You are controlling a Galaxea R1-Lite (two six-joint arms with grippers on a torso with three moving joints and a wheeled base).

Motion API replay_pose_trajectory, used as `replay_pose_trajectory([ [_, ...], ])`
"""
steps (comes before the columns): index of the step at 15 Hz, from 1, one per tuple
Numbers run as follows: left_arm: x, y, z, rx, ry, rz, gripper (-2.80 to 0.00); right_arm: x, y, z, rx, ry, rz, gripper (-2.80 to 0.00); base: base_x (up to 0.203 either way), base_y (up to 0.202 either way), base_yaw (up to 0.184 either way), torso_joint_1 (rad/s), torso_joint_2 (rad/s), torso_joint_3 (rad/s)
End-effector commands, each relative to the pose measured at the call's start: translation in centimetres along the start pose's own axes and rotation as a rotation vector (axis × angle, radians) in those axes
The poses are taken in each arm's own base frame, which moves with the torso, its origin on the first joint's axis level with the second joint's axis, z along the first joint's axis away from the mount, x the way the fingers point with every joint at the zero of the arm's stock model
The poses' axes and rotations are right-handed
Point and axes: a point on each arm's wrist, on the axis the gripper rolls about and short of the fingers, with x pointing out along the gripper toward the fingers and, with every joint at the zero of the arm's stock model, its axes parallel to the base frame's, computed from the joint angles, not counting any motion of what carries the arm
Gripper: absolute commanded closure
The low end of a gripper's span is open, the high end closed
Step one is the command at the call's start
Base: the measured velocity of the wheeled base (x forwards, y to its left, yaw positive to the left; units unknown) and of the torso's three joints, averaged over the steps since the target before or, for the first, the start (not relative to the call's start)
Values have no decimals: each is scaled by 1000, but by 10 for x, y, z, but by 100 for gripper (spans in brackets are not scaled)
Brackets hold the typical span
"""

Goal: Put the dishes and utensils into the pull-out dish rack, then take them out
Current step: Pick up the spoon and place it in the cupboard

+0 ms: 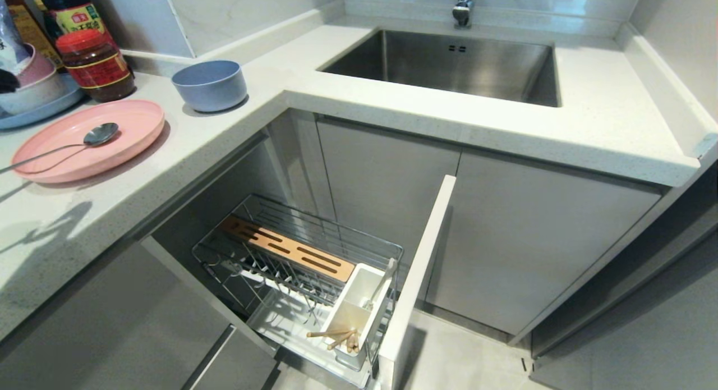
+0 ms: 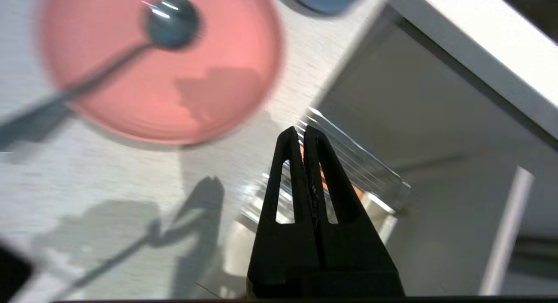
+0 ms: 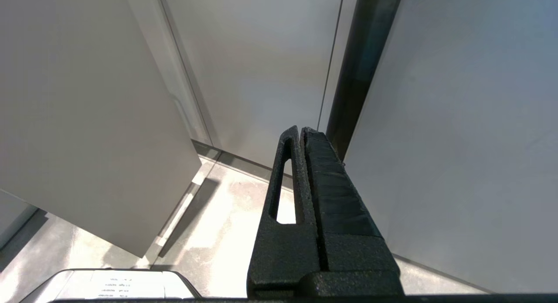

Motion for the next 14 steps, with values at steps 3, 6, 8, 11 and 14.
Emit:
replay_pose_trajectory([
  [3, -3, 25, 5, 41, -45, 182, 0, 0, 0, 0, -1, 0, 0, 0, 0, 0, 0, 0, 0, 0],
  [6, -2, 45, 7, 85, -39, 315, 0, 0, 0, 0, -1, 0, -1, 0, 0, 0, 0, 0, 0, 0],
  [8, -2, 61, 9, 101, -24, 361, 0, 0, 0, 0, -1, 0, 0, 0, 0, 0, 0, 0, 0, 0],
  [11, -8, 83, 8, 163, -7, 276, 0, 0, 0, 0, -1, 0, 0, 0, 0, 0, 0, 0, 0, 0],
  [14, -2, 100, -2, 304, 32, 97, 0, 0, 0, 0, -1, 0, 0, 0, 0, 0, 0, 0, 0, 0],
])
